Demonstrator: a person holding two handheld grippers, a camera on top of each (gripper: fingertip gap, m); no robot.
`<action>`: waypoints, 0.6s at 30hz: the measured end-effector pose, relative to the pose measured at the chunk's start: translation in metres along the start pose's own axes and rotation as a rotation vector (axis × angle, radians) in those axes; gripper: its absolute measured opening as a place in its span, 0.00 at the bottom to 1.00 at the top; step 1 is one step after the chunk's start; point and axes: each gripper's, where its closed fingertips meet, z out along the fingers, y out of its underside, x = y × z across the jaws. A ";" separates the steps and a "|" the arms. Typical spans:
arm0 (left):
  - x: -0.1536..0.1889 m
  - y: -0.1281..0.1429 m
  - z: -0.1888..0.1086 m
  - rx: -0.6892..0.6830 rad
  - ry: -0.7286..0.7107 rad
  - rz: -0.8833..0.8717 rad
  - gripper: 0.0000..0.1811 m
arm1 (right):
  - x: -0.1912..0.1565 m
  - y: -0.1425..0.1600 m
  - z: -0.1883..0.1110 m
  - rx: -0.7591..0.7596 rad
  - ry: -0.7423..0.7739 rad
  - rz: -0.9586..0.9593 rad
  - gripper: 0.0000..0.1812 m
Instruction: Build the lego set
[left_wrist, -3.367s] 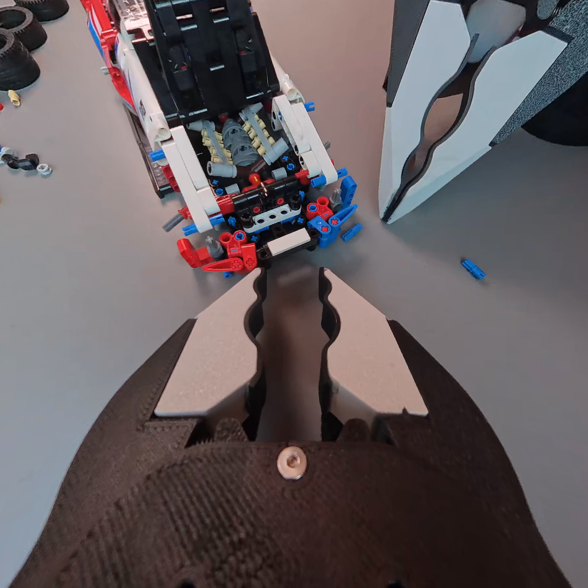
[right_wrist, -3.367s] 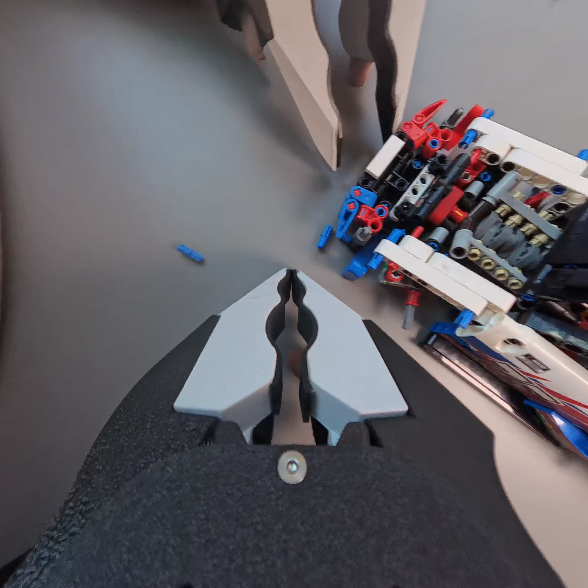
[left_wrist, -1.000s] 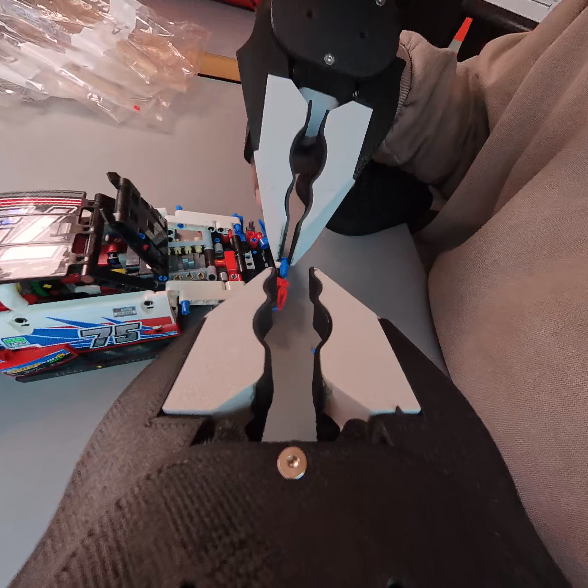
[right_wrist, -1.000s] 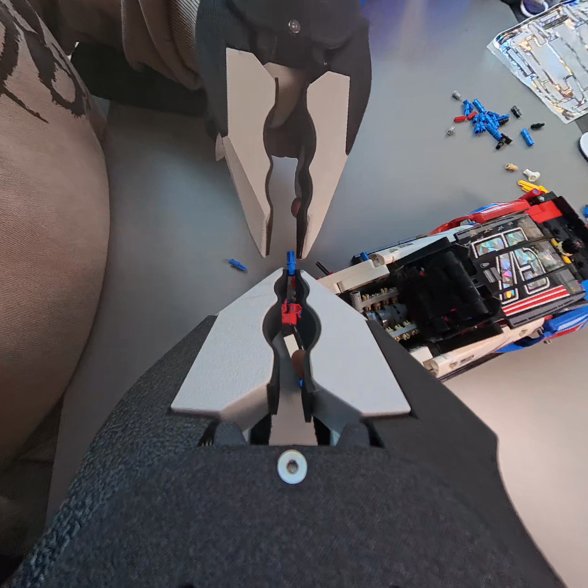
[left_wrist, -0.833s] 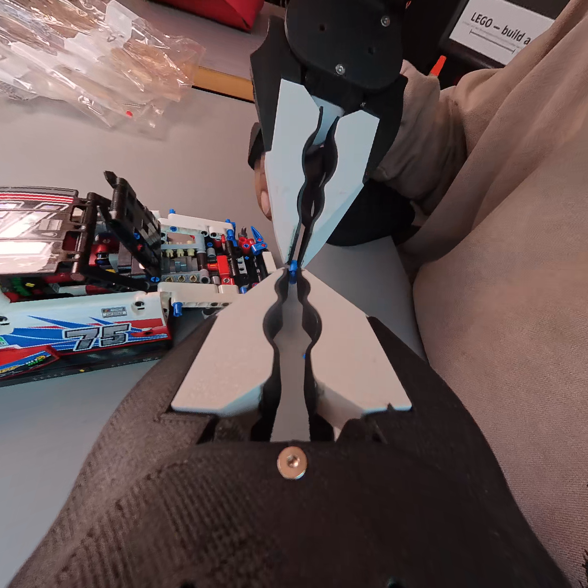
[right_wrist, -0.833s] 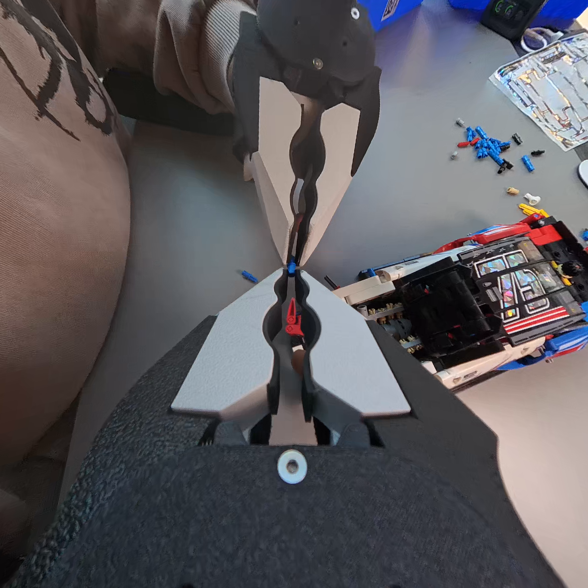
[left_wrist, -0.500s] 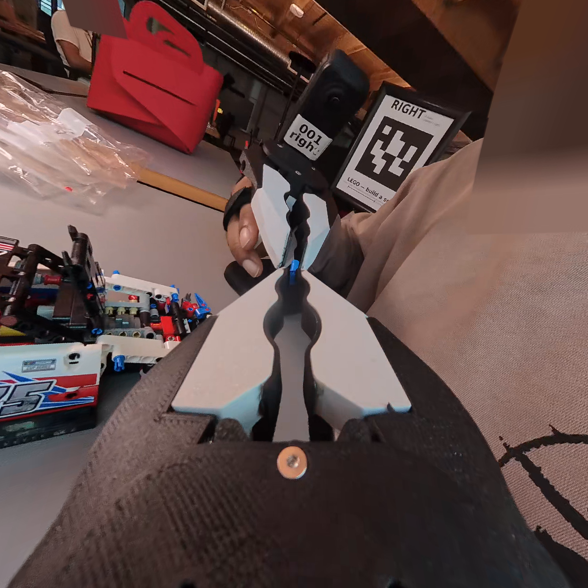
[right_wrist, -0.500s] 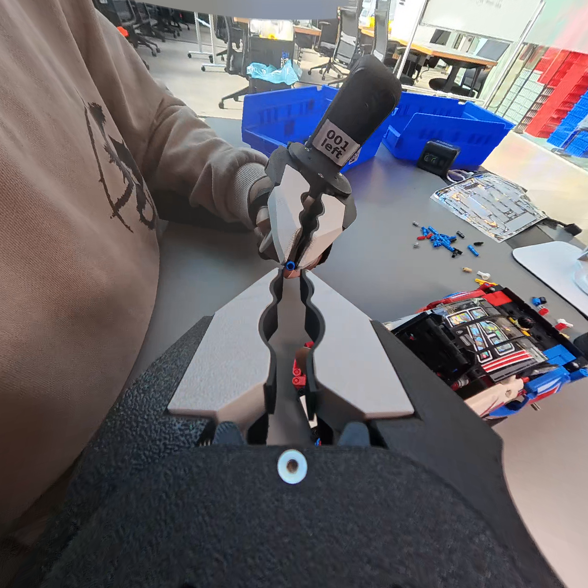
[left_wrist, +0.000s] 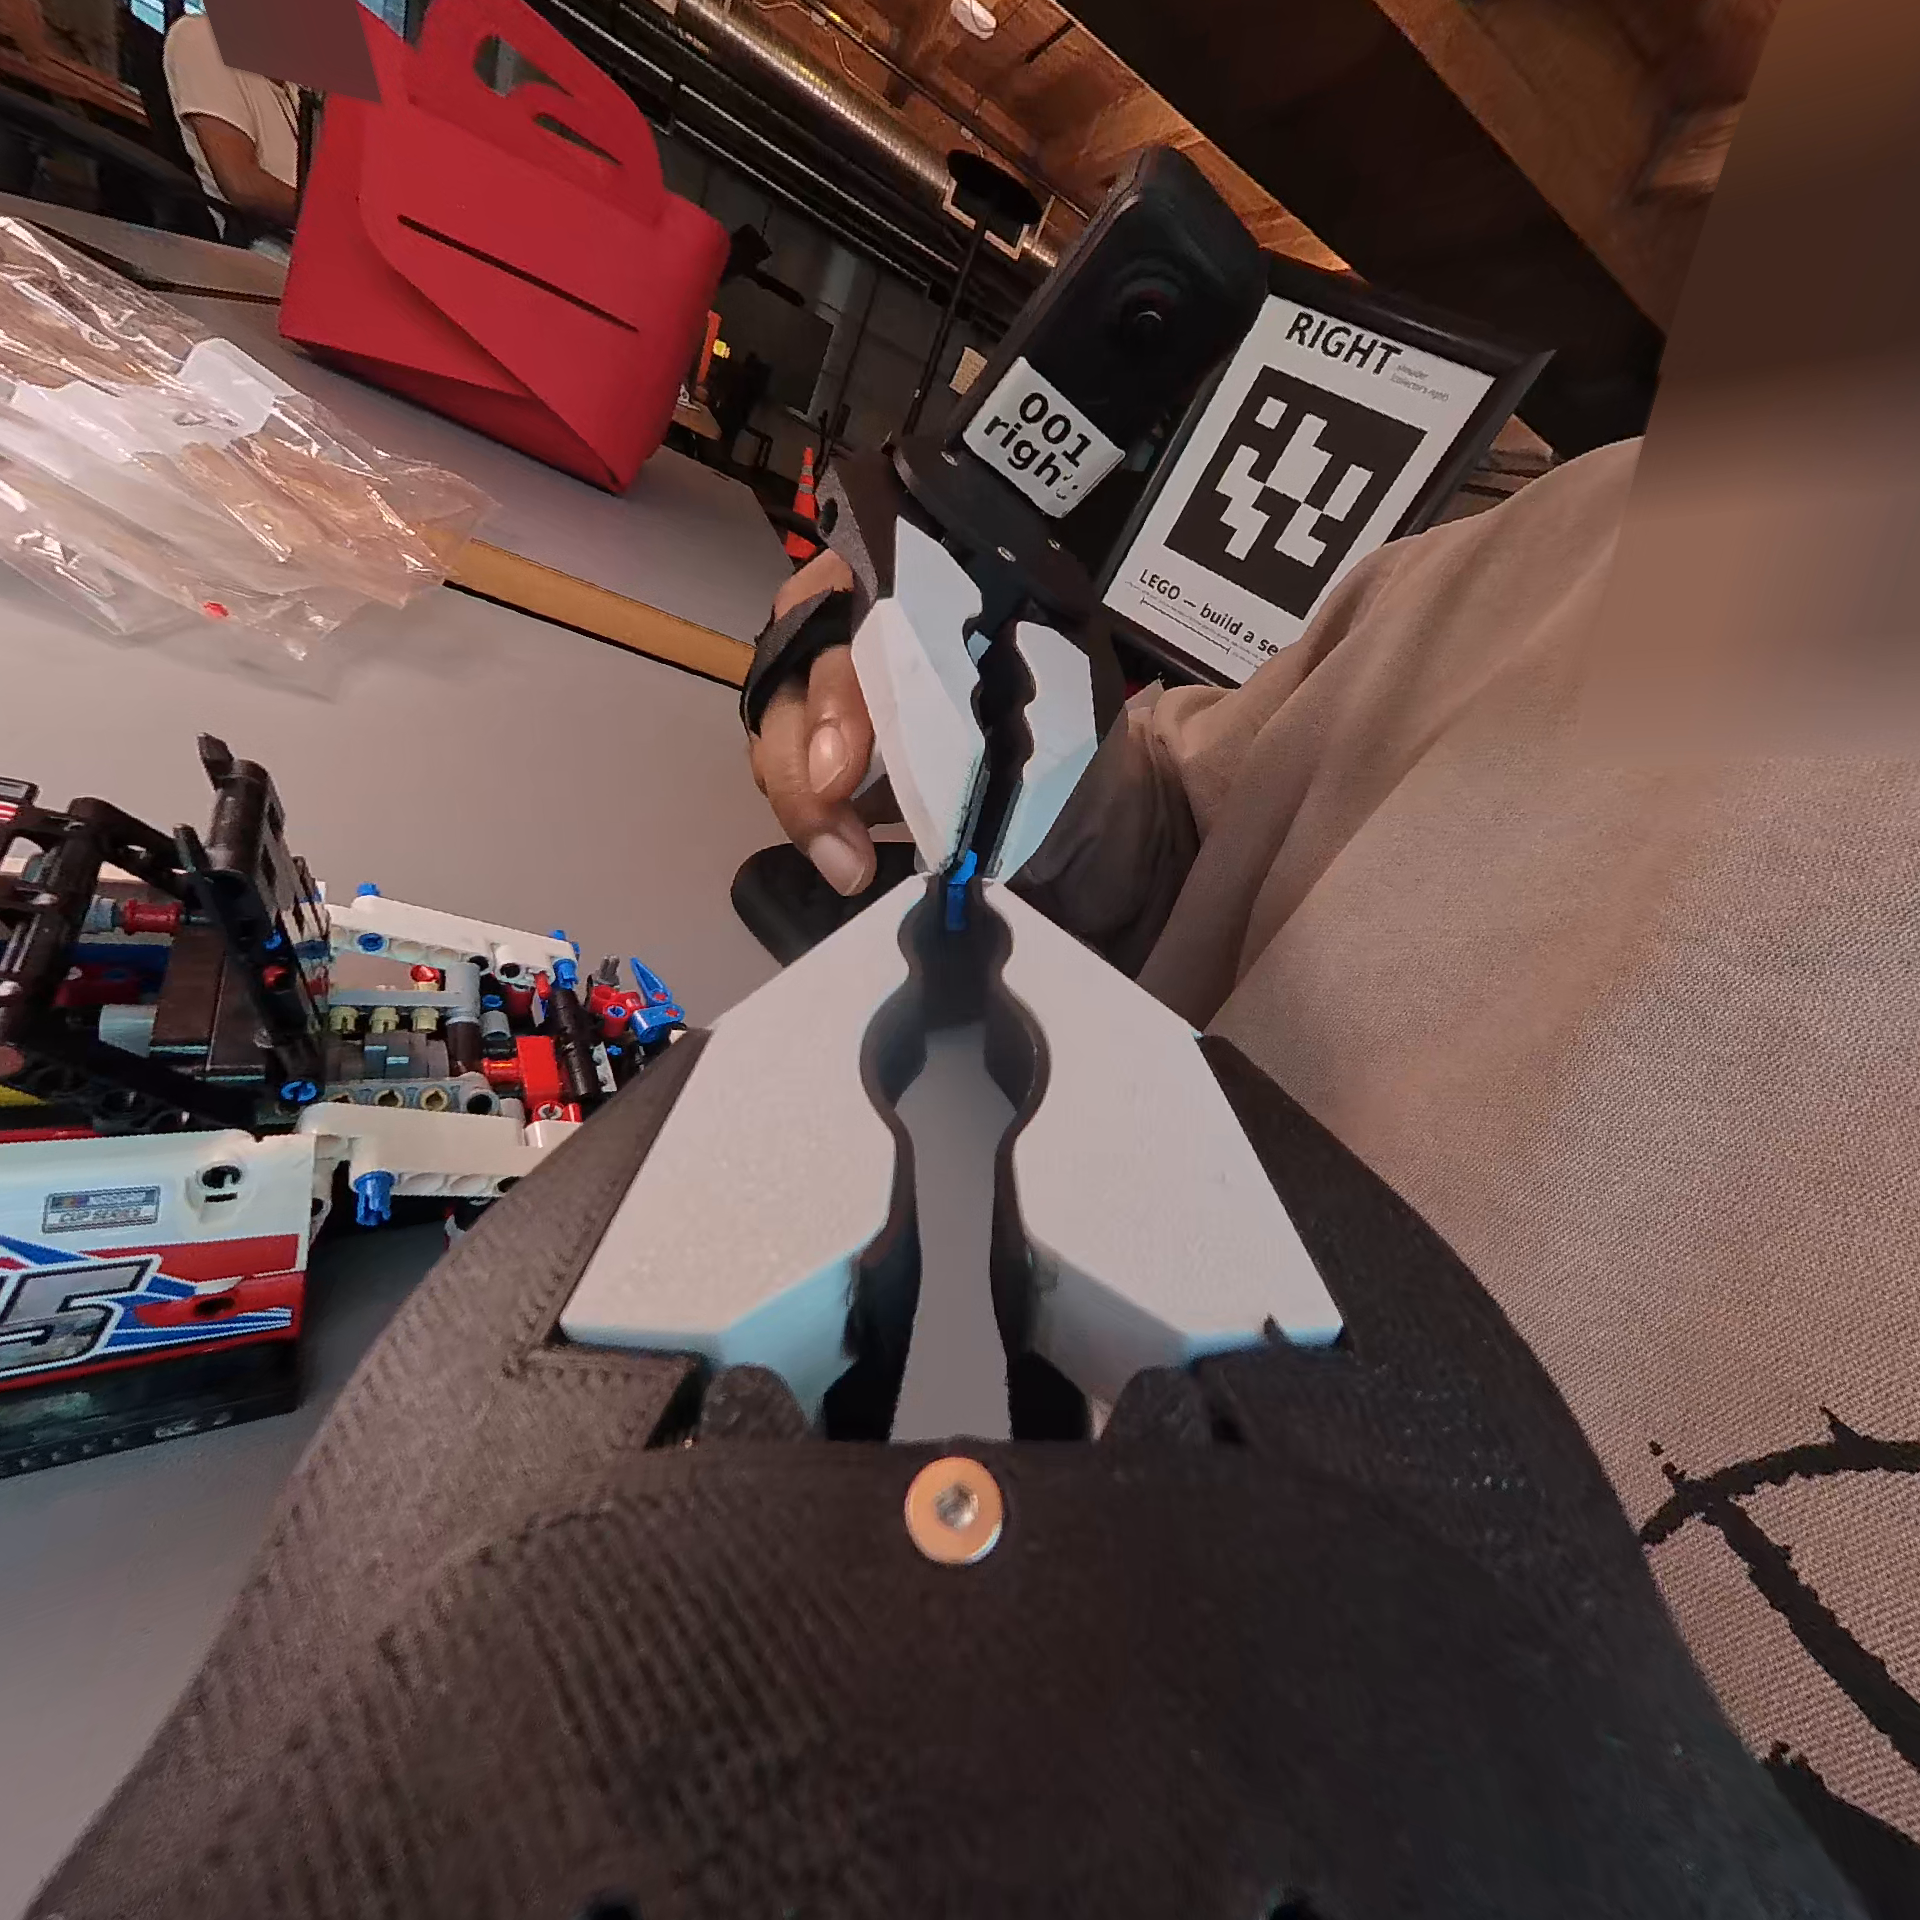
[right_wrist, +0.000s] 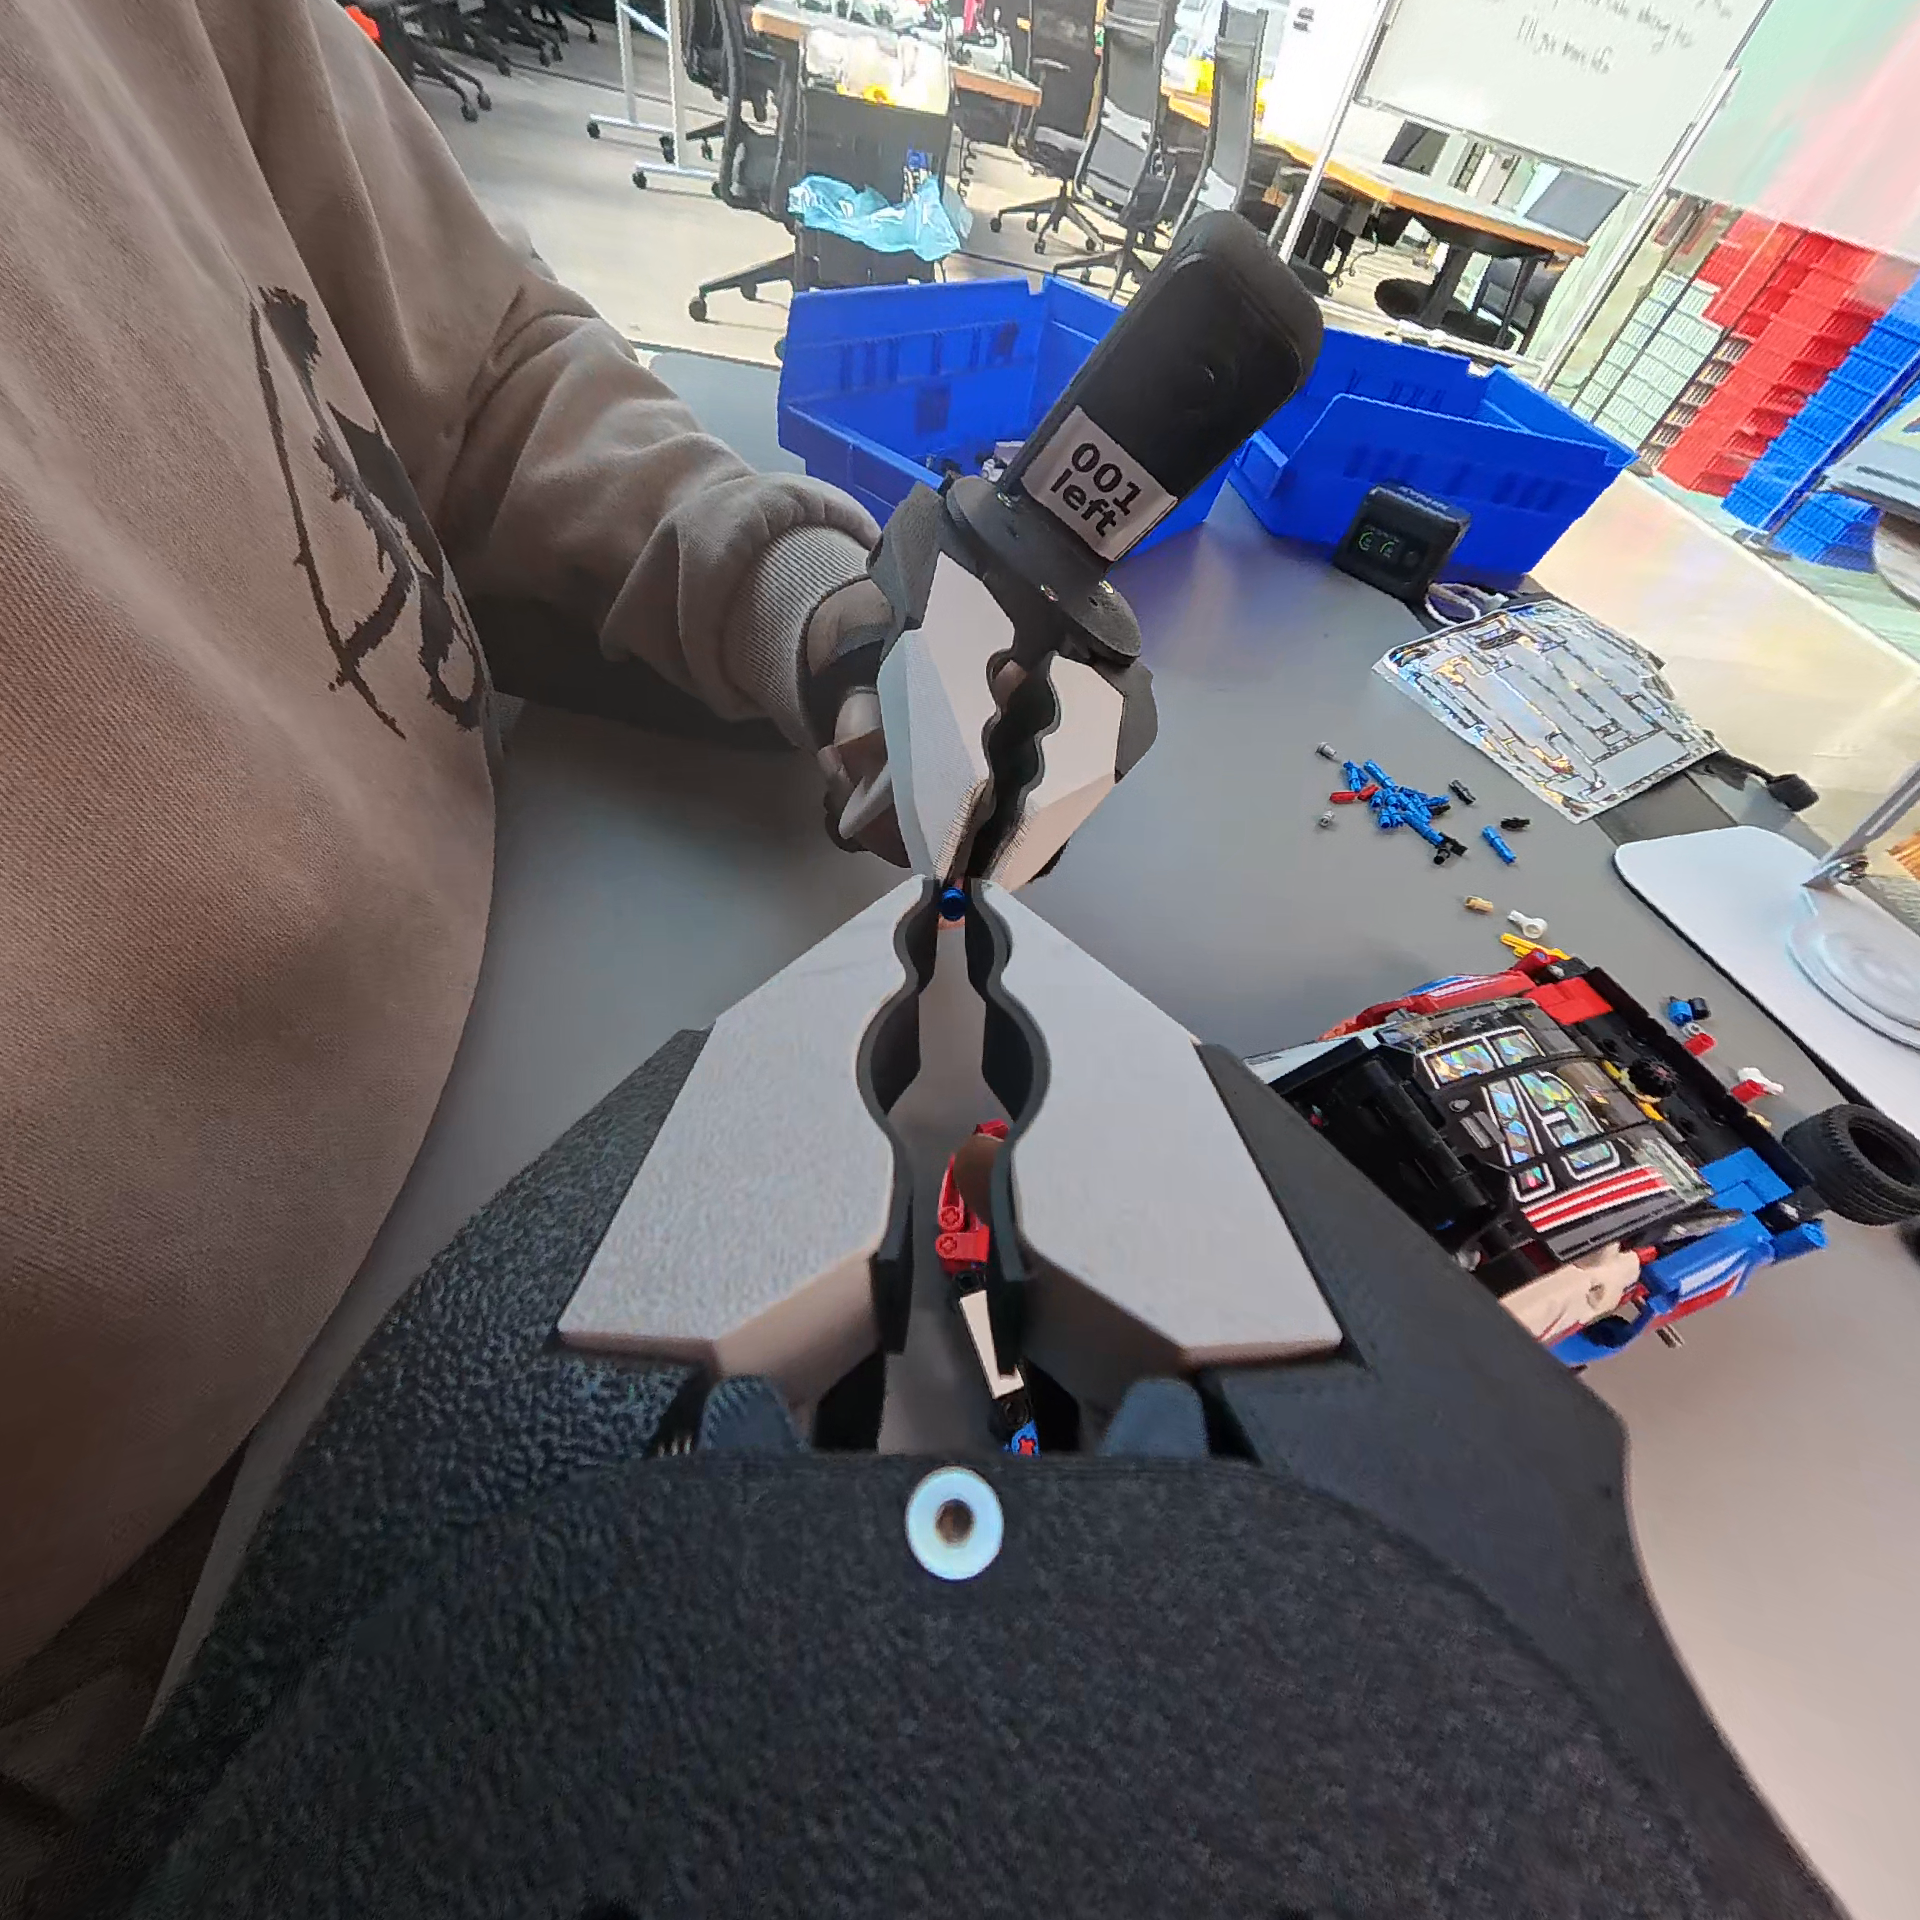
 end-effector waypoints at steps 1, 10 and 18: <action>0.000 0.000 0.000 0.000 0.001 0.001 0.00 | 0.000 0.000 0.000 -0.002 -0.003 0.001 0.01; 0.003 -0.006 -0.002 0.035 0.015 0.004 0.00 | 0.001 -0.003 0.001 -0.002 -0.006 0.013 0.01; -0.013 -0.005 -0.006 0.011 -0.088 0.035 0.06 | 0.019 0.008 -0.012 -0.116 0.009 0.011 0.01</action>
